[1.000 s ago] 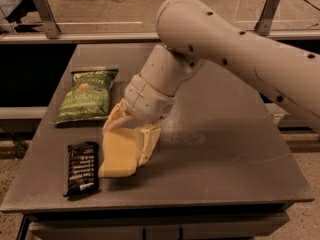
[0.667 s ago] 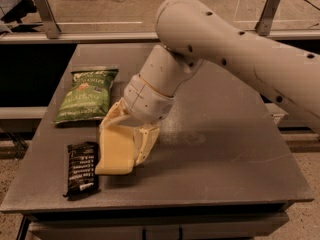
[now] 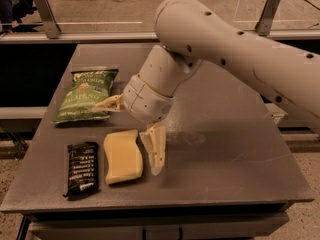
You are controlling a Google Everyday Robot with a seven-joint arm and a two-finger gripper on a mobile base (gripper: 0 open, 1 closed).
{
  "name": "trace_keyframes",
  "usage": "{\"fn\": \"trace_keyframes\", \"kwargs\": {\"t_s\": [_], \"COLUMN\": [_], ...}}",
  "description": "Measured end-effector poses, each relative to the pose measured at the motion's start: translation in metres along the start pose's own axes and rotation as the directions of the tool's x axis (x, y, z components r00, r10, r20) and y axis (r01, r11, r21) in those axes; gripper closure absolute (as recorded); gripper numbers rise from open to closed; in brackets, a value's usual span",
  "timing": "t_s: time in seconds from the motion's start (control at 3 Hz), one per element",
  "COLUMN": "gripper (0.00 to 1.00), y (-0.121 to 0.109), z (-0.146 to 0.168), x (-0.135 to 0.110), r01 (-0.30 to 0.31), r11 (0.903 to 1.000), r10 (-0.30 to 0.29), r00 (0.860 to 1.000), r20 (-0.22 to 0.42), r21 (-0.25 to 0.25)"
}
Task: Move sponge near rxbar chocolate
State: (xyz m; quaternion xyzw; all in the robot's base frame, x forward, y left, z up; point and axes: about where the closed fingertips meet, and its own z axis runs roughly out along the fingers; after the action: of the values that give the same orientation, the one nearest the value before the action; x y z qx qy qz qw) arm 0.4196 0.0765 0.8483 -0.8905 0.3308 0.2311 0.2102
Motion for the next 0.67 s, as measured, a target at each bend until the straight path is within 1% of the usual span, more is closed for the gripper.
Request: {"fn": "trace_keyframes", "kwargs": {"t_s": [0.33, 0.67], "gripper": [0.00, 0.00], "y": [0.004, 0.017], "z": [-0.011, -0.051], "x": [-0.002, 0.009], "r01": [-0.018, -0.059], "r11": [0.9995, 0.9924], "r10": [0.018, 0.059], "r00": [1.000, 0.998], "r20": [0.007, 0.000], "r21": [0.028, 0.108]}}
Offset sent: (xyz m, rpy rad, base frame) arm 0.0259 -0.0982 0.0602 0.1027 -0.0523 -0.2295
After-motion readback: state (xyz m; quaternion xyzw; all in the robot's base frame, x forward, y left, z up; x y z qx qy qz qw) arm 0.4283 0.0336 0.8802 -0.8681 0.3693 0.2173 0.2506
